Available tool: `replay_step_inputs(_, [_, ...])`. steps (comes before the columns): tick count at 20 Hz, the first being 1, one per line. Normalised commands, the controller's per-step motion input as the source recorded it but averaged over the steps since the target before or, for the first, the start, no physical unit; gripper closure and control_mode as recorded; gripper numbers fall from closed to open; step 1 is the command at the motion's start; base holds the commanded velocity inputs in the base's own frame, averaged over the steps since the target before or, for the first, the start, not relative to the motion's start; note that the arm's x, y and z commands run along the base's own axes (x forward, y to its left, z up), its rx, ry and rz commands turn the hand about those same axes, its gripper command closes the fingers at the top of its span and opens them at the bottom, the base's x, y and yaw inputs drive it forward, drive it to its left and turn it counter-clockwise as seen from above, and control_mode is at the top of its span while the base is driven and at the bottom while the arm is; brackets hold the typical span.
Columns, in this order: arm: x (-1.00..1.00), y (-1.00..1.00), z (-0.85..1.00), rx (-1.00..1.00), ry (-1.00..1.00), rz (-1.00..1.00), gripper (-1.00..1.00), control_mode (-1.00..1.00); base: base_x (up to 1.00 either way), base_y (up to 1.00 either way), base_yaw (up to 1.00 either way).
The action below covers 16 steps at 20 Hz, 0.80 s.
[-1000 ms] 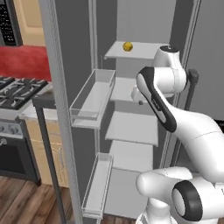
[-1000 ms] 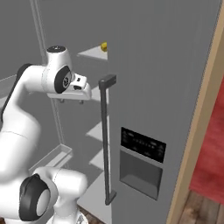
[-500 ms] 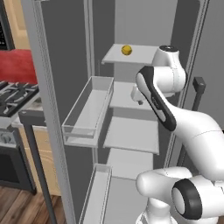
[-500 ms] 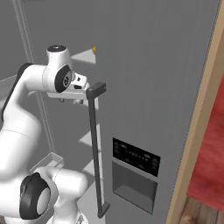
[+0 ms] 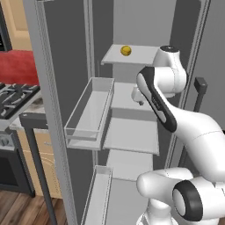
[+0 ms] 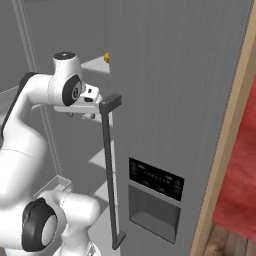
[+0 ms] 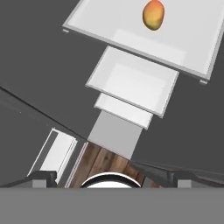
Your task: Place the cold items (lemon and mango) from the fridge in one tupperware on the dining counter. Place the warm items (kebab skewer and hot dog) in the stove area in another tupperware.
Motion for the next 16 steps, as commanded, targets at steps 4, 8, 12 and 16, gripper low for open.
replay_step_inputs(4, [0.0,0.0,0.0,0.0,0.0,0.0,-1.0,1.0,0.0,0.0,0.0])
replay_step_inputs(8, [0.0,0.03,0.02,0.0,-0.15,0.0,-1.0,-1.0,0.0,0.0,0.0])
replay_step_inputs(12, [0.0,0.17,0.51,-0.14,-0.52,0.0,-1.0,-1.0,0.0,0.0,0.0])
replay_step_inputs(16, [0.01,0.22,0.99,-0.02,-0.38,-0.11,-1.0,-1.0,0.0,0.0,0.0])
